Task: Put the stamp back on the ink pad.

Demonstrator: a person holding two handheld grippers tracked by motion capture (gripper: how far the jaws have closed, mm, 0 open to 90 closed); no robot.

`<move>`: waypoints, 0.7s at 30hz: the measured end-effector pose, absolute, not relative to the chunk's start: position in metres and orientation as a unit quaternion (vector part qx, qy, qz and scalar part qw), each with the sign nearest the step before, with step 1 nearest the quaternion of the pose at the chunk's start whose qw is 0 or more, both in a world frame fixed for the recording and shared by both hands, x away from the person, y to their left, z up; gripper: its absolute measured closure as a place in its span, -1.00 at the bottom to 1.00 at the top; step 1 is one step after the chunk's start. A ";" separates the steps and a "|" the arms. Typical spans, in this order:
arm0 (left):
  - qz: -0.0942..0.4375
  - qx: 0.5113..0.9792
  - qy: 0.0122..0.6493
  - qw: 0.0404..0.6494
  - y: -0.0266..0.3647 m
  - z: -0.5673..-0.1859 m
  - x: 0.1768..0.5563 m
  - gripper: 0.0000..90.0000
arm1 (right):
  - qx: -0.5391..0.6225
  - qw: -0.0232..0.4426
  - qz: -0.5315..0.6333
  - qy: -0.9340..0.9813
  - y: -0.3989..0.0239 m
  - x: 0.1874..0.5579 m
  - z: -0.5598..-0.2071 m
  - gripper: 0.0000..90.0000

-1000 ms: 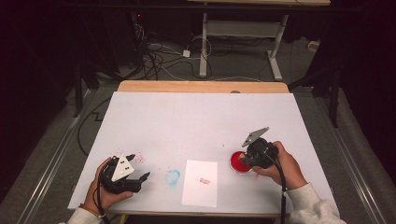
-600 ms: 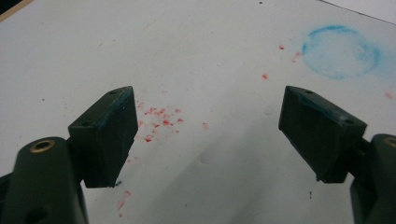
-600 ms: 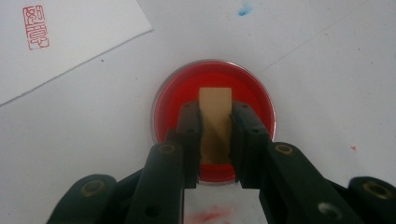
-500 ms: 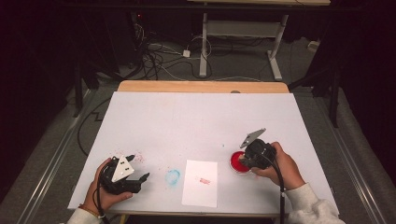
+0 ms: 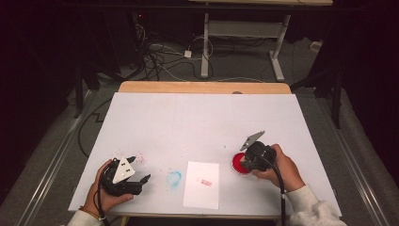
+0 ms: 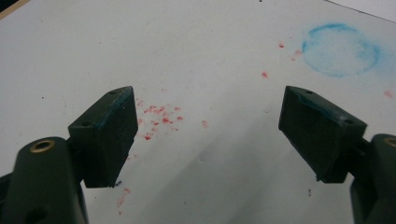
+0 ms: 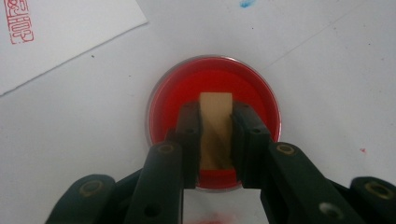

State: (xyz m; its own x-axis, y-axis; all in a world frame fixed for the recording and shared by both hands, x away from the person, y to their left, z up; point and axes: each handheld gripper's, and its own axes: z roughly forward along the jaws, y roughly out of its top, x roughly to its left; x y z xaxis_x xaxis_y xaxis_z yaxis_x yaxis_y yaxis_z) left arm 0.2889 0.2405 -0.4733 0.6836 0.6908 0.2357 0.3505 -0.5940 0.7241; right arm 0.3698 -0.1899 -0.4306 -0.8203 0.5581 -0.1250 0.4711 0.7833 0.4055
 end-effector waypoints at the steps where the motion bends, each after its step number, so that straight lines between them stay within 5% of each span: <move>1: 0.256 0.856 0.304 0.331 0.240 -0.473 0.289 -0.57 | 0.273 0.120 0.181 0.937 -0.190 0.370 -0.430 0.67; 7: 0.252 0.856 0.308 0.331 0.241 -0.473 0.287 -0.57 | 0.272 0.122 0.180 0.937 -0.190 0.370 -0.430 0.64; 21: 0.260 0.856 0.300 0.332 0.239 -0.472 0.287 -0.57 | 0.277 0.169 0.262 0.909 -0.200 0.361 -0.404 0.19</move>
